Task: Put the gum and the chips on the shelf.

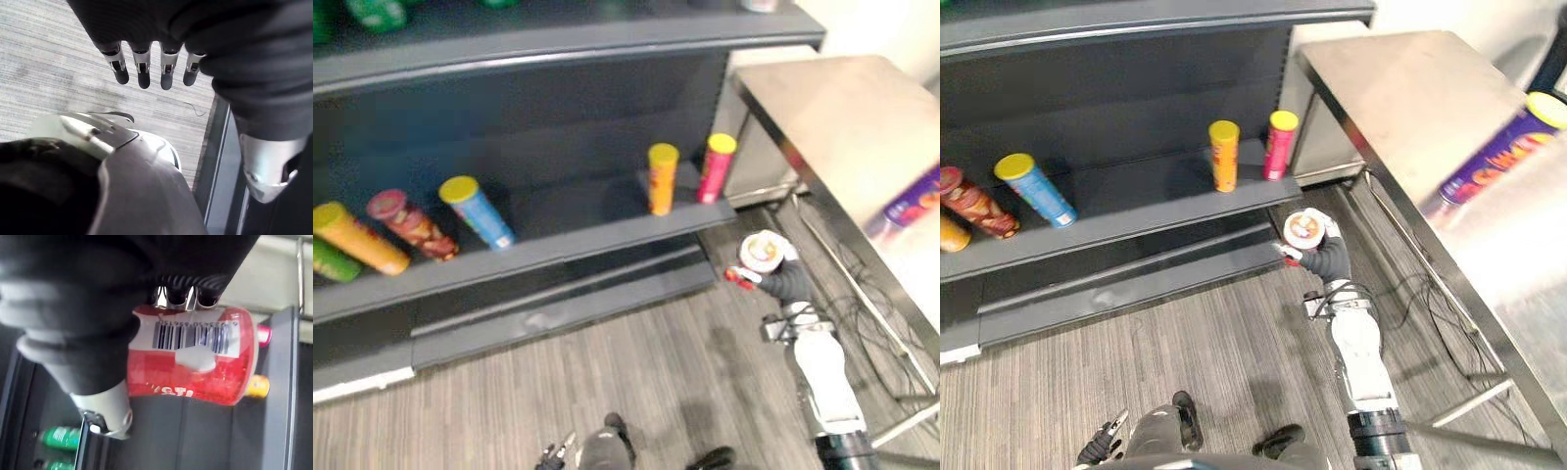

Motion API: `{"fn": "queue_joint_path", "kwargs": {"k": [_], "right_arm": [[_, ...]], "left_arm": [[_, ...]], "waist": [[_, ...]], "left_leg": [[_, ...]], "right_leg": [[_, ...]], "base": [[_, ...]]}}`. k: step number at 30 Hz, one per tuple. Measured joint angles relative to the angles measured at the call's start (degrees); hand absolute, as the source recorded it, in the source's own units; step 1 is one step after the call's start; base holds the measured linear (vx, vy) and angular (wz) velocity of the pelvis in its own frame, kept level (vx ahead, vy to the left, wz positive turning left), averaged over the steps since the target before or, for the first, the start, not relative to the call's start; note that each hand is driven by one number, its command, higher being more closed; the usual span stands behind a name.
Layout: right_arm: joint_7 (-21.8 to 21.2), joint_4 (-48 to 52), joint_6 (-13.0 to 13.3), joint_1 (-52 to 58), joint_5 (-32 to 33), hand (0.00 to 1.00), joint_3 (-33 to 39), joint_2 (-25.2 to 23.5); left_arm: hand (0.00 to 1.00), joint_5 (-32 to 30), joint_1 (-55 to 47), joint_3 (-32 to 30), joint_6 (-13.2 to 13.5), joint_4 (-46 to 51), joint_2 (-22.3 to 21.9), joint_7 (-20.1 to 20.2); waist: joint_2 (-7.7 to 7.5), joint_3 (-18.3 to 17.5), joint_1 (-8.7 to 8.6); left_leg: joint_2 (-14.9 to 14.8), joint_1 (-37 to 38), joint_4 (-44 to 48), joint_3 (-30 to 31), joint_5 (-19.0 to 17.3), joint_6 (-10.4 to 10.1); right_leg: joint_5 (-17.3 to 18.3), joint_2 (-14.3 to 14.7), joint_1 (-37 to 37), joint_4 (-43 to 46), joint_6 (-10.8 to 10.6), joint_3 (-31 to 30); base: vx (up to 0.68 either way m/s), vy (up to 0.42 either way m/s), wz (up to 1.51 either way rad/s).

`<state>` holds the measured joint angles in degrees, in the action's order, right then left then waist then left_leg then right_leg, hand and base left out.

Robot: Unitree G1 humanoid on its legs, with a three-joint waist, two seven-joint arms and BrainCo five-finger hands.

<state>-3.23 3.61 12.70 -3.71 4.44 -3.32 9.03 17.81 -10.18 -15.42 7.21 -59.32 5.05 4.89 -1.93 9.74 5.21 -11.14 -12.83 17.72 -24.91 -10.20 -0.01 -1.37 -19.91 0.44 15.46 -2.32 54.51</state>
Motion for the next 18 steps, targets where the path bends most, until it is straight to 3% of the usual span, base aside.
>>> {"fn": "queue_joint_path", "kwargs": {"k": [1, 2, 3, 6, 10, 11, 13, 14, 16, 18], "right_arm": [[-0.26, 0.0, 0.0, 0.04, 0.0, 1.0, -0.07, 0.05], [-0.87, -0.02, 0.02, 0.15, 0.01, 1.0, -0.01, -0.02], [-1.19, -0.03, -0.01, 0.67, 0.01, 1.0, -0.41, -0.03], [-1.81, 0.21, 0.0, 1.63, 0.15, 1.0, -1.99, -0.06], [-3.54, 0.52, 0.02, 1.9, 1.12, 1.0, -2.48, -0.08], [-3.61, 0.7, 0.03, 2.02, 1.23, 1.0, -2.5, -0.08], [-3.85, 1.33, 0.04, 2.31, 2.13, 1.0, -2.77, -0.93], [-3.96, 1.32, 0.06, 2.31, 2.49, 1.0, -2.78, -1.07], [-4.6, 2.24, 0.08, 2.49, 3.52, 1.0, -2.63, -0.47], [-4.68, 2.44, 0.09, 3.55, 4.09, 1.0, -1.72, -0.39]], "left_arm": [[0.0, -0.04, -0.25, 0.66, 0.09, 0.03, 0.11, -0.1], [0.0, -0.09, -0.23, 2.23, 0.35, 0.03, 0.27, -0.23], [0.0, -0.43, -0.01, 2.84, 0.39, -0.22, 1.26, -0.56], [0.0, -1.26, 0.09, 2.46, 0.6, -3.1, 2.73, -1.99], [0.0, -3.3, 0.37, 2.17, 0.68, -4.67, 3.06, -2.24], [0.0, -3.29, 0.43, 2.17, 0.72, -4.67, 3.26, -2.22], [0.0, -3.27, 0.26, 1.77, 0.94, -4.71, 4.15, -2.13], [0.0, -3.26, 0.42, 1.31, 0.93, -5.01, 4.06, -2.16], [0.0, -2.85, 0.39, -0.29, 0.95, -5.24, 1.06, -1.8], [0.0, -2.69, 0.55, -0.77, 0.9, -5.67, 0.83, -1.71]], "waist": [[0.21, 0.03, -0.21], [1.27, 0.64, -0.79], [1.65, 0.94, -1.31], [0.43, 1.13, -2.35], [-0.21, 1.14, -2.92], [-0.85, 0.98, -3.1], [-3.4, 0.88, -3.03], [-3.73, 0.64, -2.97], [-0.66, 0.56, -3.02], [-0.03, 0.34, -3.85]], "left_leg": [[0.63, 0.3, -0.49, 1.47, -0.14, 0.58], [1.37, 0.4, -1.4, 4.63, 0.2, 1.65], [2.27, 0.48, -3.12, 8.13, 1.11, 2.26], [6.21, 3.88, -8.87, 13.87, 3.73, 2.4], [8.67, 6.57, -10.59, 21.83, 4.85, 1.32], [8.92, 7.12, -10.61, 24.16, 4.76, 0.47], [10.49, 8.33, -10.42, 26.12, 3.98, -1.49], [10.26, 8.51, -10.14, 26.83, 3.6, -2.13], [6.33, 8.11, -10.9, 27.78, 3.55, -4.61], [4.88, 7.97, -12.83, 29.07, 5.13, -6.48]], "right_leg": [[-0.64, -1.18, -1.44, 3.3, 1.04, -5.45], [0.25, -0.71, -5.39, 8.62, 2.9, -18.65], [4.75, 3.51, -7.0, 7.16, 0.83, -30.31], [6.5, 7.38, -8.14, 3.35, -0.34, -42.64], [5.79, 9.31, -11.35, 0.14, -1.44, -49.64], [5.55, 9.67, -11.83, -1.38, -1.76, -51.33], [2.35, 8.14, -12.04, -3.02, -4.8, -51.66], [4.09, 7.98, -11.09, -2.76, -5.67, -51.31], [5.01, 11.48, -8.97, -5.86, -4.49, -47.86], [5.58, 12.52, -8.55, -6.22, -3.53, -45.21]], "base": [[0.09, 0.205, 0.98], [0.11, 0.147, 1.25], [0.11, 0.123, 1.33], [0.16, 0.039, 1.35], [0.23, -0.08, 1.31], [0.17, -0.141, 0.98], [0.21, -0.223, 0.9], [0.24, -0.347, 0.52], [0.18, -0.314, 0.29], [0.08, -0.214, 0.55]]}}
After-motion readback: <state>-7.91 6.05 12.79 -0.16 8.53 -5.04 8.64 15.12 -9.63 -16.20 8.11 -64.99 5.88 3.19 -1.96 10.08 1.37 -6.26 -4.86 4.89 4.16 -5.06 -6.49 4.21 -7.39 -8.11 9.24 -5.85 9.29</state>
